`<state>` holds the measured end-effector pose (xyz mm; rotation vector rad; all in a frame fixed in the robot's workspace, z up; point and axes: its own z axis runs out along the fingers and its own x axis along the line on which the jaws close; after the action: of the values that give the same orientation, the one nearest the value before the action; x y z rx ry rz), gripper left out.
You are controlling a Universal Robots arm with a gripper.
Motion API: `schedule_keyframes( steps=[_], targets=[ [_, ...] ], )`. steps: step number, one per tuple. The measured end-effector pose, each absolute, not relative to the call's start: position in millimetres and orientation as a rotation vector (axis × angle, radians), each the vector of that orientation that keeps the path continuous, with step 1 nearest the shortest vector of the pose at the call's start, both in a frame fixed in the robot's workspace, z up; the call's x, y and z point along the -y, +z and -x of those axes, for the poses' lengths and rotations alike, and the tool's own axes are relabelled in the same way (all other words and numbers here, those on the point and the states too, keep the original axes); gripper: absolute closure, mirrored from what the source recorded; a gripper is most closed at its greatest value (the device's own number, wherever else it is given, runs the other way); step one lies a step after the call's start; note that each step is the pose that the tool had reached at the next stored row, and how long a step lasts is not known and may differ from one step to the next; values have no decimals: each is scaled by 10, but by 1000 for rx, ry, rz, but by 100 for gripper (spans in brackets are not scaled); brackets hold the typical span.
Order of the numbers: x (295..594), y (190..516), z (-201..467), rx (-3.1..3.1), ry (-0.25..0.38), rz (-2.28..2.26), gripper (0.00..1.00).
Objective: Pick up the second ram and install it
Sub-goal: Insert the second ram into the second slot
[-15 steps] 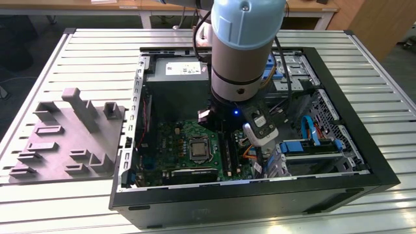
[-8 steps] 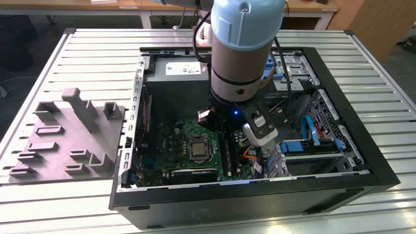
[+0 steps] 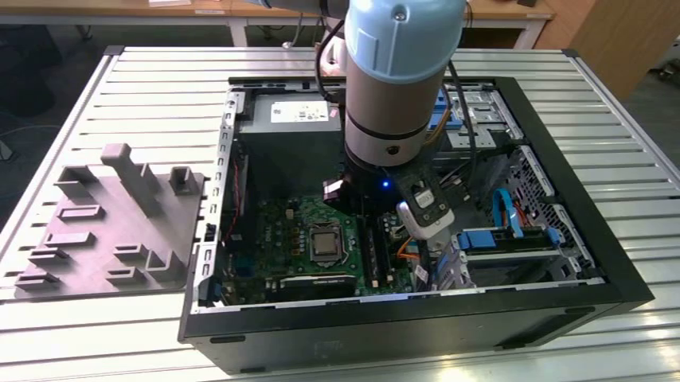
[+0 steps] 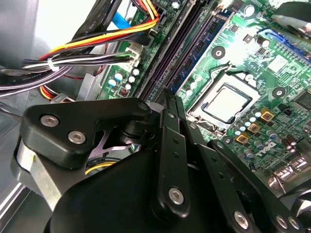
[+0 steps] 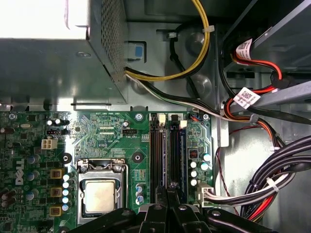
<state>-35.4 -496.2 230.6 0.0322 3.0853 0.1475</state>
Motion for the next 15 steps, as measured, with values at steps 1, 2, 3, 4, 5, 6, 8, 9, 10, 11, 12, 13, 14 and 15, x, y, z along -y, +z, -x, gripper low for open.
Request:
schedule_keyframes(
  steps=[1,2,3,4,5,6,8,9,10,11,12,13,14,15],
  targets=[
    [4960,2305,354,-3085,148,-32,89],
    [4960,2305,354,-3085,148,-32,89],
    [4957,2304,355,-3085,148,-32,89],
    [4956,2304,355,-3085,147,-32,89],
    [4955,2304,356,-3085,147,-33,89],
    [4955,2304,356,-3085,147,-33,89],
    [4954,2295,356,-3085,148,-33,89],
    [4954,2290,357,-3085,147,-34,89],
    [4955,2290,358,-3085,147,-34,89],
    [4955,2290,358,-3085,147,-34,89],
    [4955,2288,358,-3085,147,-34,89],
    [4955,2288,358,-3085,147,-34,89],
    [4955,2287,358,-3085,147,-34,89],
    [4955,2286,358,-3085,147,-35,89]
  ],
)
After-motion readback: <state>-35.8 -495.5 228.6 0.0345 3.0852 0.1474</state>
